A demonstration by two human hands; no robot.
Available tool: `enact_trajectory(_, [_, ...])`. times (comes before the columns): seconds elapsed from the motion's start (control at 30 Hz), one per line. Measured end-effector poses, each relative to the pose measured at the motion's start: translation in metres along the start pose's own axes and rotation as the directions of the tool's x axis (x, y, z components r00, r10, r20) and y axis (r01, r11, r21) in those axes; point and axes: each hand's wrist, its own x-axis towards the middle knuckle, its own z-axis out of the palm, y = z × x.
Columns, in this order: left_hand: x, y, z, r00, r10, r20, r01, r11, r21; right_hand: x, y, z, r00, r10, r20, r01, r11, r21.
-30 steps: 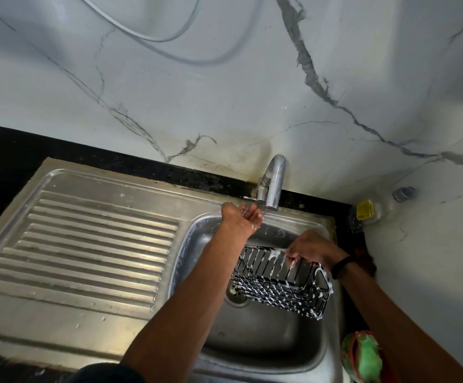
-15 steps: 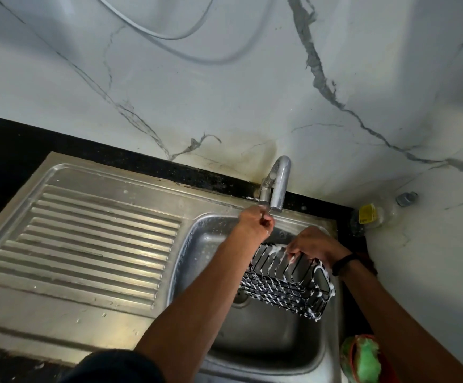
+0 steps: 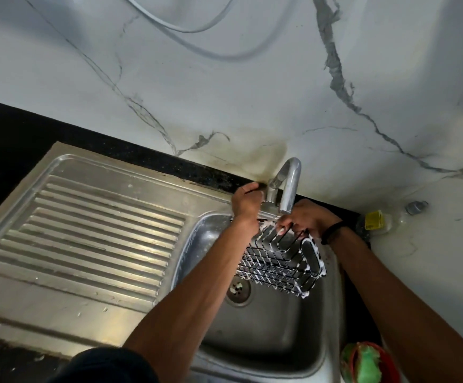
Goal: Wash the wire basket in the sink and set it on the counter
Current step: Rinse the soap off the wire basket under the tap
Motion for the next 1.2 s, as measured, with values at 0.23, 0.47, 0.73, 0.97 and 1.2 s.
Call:
enact_trajectory(0.23, [0.013, -0.043, -0.086, 0.883, 0.468, 0.026, -0.363, 0.647, 0.671, 0.006, -0.015, 0.005, 0.984, -0.109, 0.142, 0.085, 0.983, 0.165])
enact_trajectory(0.47, [-0.037, -0.067, -0.081, 0.928, 0.359, 0.103, -0.196, 0.233, 0.952, 0.0, 0.003, 0.018, 0.987, -0.161, -0.02, 0.162, 0.981, 0.105])
enact_trajectory(0.73, [-0.092, -0.069, -0.037, 0.811, 0.322, 0.489, -0.471, -0.135, 0.872, -0.025, 0.018, 0.002, 0.968, -0.128, -0.216, 0.172, 0.965, 0.199])
enact_trajectory(0.97, [-0.073, -0.059, -0.029, 0.871, 0.239, 0.43, -0.42, -0.093, 0.903, -0.04, 0.03, -0.012, 0.935, -0.161, -0.316, 0.211, 0.968, 0.133])
enact_trajectory(1.2, [-0.071, -0.055, -0.011, 0.907, 0.25, 0.338, -0.345, -0.019, 0.939, -0.053, 0.031, -0.01, 0.899, -0.24, -0.367, 0.276, 0.96, 0.05])
